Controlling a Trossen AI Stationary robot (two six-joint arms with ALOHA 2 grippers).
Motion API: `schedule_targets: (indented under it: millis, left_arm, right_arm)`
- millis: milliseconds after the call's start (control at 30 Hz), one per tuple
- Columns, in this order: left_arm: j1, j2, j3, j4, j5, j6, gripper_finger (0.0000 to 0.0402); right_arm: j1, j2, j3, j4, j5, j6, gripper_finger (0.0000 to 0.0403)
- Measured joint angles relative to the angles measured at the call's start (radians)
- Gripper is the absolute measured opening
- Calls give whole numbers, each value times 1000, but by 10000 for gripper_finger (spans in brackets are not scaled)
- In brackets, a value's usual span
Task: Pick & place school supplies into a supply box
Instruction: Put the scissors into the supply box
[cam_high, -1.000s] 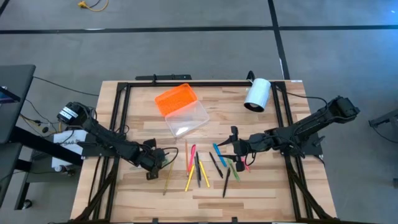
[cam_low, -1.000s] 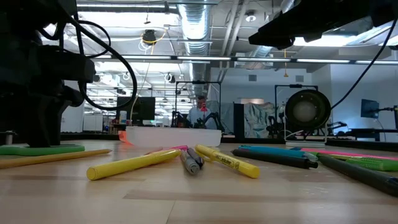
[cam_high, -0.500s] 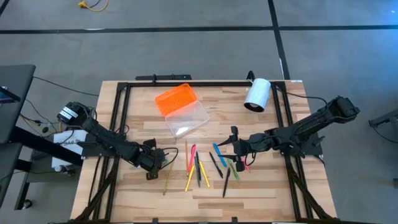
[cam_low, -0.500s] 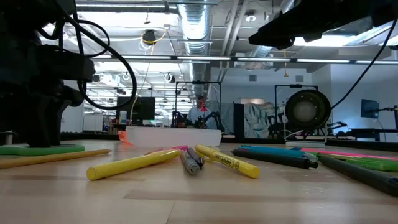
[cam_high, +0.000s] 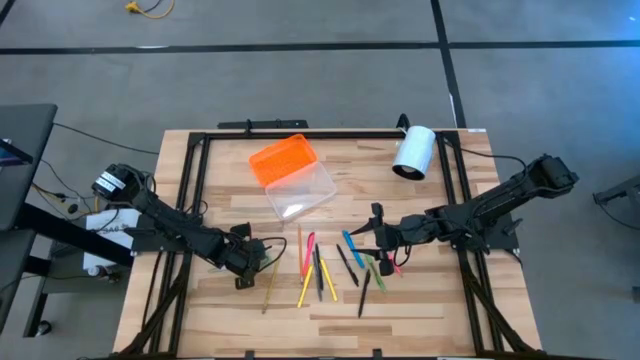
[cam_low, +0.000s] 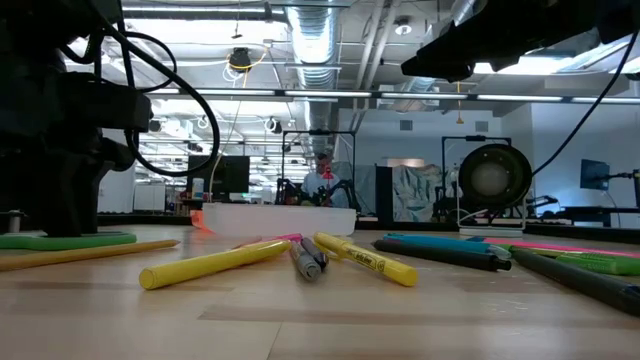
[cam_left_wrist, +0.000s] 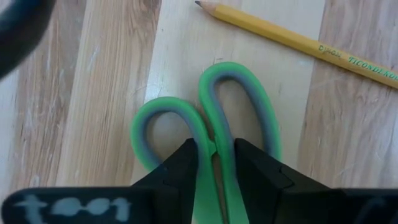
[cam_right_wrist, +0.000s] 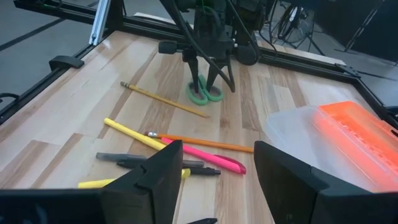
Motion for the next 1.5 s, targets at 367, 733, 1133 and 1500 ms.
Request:
schedule_targets:
  millis: [367, 733, 1133, 1500]
  left_arm:
    - [0, 4, 39, -28, -18, 17, 79]
    - [1, 5, 123, -38, -62, 96, 79]
    - [52, 2, 235, -148, -170, 148, 78]
    - [268, 1, 376, -127, -243, 400, 78]
  right_arm:
    - [0, 0, 0, 1, 0, 0, 193]
    - [0, 0, 0, -5, 0, 0, 193]
    - [0, 0, 0, -6, 0, 0, 193]
    - [0, 0, 0, -6, 0, 0, 193]
